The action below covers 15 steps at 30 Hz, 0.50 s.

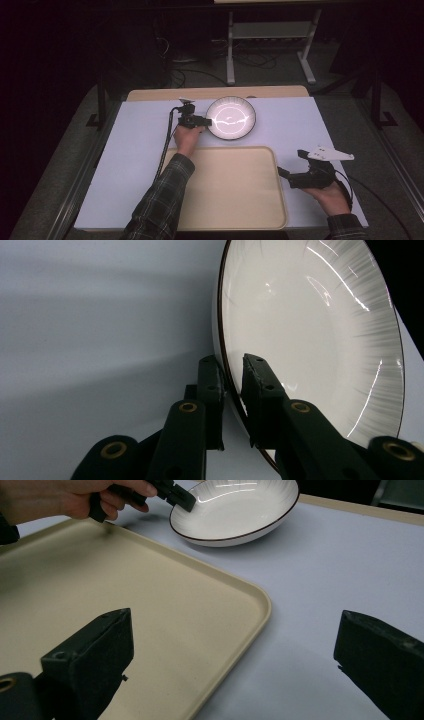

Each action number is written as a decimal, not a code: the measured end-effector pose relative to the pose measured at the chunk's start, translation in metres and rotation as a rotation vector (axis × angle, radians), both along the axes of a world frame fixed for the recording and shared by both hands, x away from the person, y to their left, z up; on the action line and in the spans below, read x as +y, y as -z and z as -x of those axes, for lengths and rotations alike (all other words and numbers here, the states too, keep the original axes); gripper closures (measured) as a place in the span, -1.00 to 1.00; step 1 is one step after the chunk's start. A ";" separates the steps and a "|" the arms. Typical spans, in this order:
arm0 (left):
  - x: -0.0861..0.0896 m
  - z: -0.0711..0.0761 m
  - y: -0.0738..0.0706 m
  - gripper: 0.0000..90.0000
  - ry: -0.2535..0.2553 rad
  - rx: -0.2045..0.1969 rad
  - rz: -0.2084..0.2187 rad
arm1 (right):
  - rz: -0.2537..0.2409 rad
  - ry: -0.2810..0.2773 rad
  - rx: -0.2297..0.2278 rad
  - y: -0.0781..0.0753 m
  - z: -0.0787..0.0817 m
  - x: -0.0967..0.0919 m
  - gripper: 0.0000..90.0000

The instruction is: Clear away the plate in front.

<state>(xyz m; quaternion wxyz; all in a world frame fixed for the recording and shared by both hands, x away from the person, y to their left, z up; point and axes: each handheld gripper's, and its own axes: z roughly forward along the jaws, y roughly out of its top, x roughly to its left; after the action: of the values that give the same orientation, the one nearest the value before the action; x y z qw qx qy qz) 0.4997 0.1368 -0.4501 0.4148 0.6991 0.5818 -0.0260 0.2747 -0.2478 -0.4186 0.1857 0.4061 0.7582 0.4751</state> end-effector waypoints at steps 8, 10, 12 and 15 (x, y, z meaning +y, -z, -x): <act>0.000 0.002 -0.007 0.88 0.018 -0.057 0.035 | 0.000 0.001 -0.001 0.000 0.000 0.000 -0.96; 0.000 0.002 -0.008 0.89 0.020 -0.060 0.036 | 0.001 0.001 -0.001 0.000 0.000 0.000 -0.96; 0.000 0.002 -0.008 0.89 0.019 -0.064 0.042 | 0.001 0.001 -0.001 0.000 0.000 0.000 -0.96; 0.000 0.002 -0.008 0.90 0.025 -0.075 0.055 | 0.001 0.002 -0.003 0.000 0.000 0.000 -0.96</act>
<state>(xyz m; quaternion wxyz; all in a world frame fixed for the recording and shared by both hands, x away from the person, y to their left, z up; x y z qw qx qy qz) 0.4978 0.1366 -0.4425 0.4549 0.6950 0.5563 -0.0208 0.2746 -0.2481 -0.4184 0.1873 0.4060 0.7579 0.4751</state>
